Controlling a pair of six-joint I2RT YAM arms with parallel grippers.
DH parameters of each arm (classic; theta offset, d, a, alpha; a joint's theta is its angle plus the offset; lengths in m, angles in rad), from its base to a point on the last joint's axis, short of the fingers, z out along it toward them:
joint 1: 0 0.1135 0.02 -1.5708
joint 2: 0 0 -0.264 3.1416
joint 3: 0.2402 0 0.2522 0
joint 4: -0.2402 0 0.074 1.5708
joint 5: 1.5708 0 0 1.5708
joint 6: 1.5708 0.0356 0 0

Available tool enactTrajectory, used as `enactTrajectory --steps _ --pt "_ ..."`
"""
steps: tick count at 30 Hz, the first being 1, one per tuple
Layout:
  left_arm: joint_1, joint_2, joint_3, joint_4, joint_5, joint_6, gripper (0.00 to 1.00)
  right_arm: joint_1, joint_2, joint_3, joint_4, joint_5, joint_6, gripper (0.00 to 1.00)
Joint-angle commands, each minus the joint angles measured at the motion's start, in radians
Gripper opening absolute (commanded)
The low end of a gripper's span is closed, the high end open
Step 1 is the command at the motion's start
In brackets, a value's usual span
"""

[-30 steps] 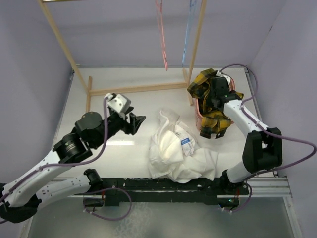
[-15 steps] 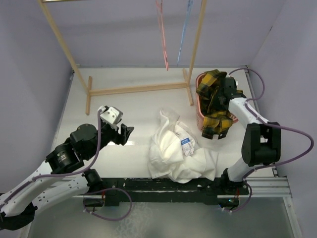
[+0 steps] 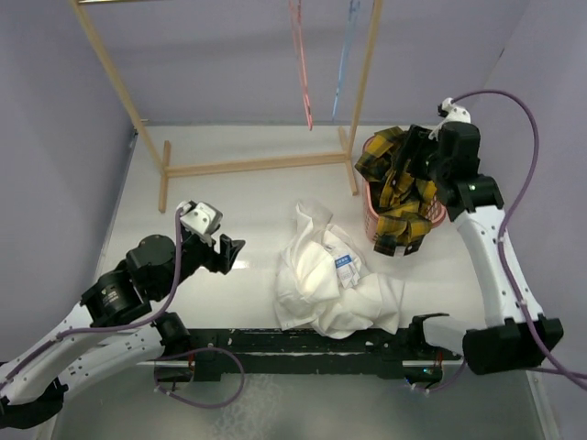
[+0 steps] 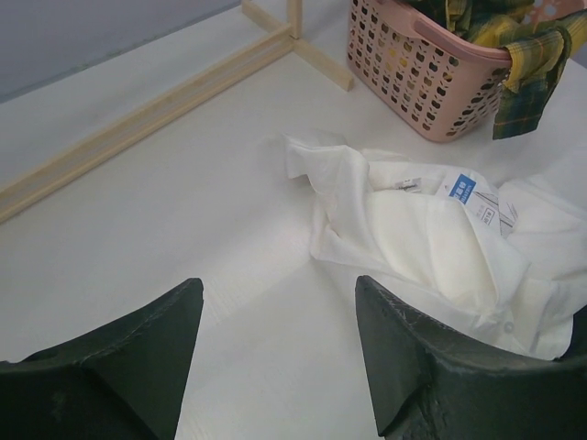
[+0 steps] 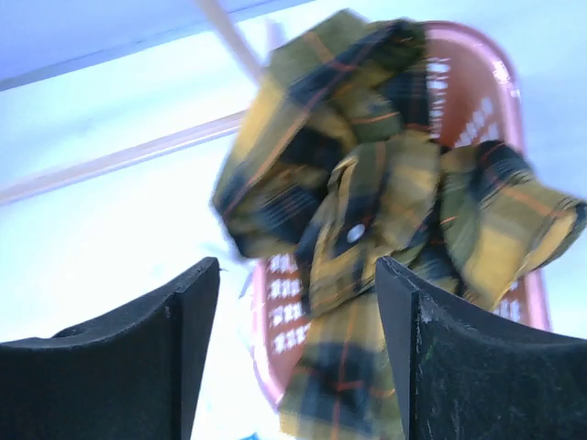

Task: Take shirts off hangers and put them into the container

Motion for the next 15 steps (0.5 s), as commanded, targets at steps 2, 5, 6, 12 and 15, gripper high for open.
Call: enactTrajectory --steps 2,5,6,12,15 --pt "0.000 0.019 -0.003 0.013 -0.016 -0.079 0.71 0.174 -0.176 -0.020 -0.155 -0.123 -0.044 0.74" --pt "-0.001 0.050 0.012 -0.008 -0.038 -0.177 0.70 0.310 -0.255 -0.106 -0.211 -0.167 -0.015 0.77" --pt "-0.001 0.052 0.000 -0.003 -0.044 -0.214 0.70 0.355 -0.279 -0.145 -0.229 -0.166 -0.007 0.77" --pt "0.000 0.005 -0.167 0.145 -0.024 -0.342 0.69 0.495 -0.385 -0.371 -0.241 -0.149 0.083 0.82" --pt "-0.001 0.008 -0.195 0.175 -0.024 -0.358 0.69 0.526 -0.374 -0.434 -0.211 -0.159 0.112 0.83"
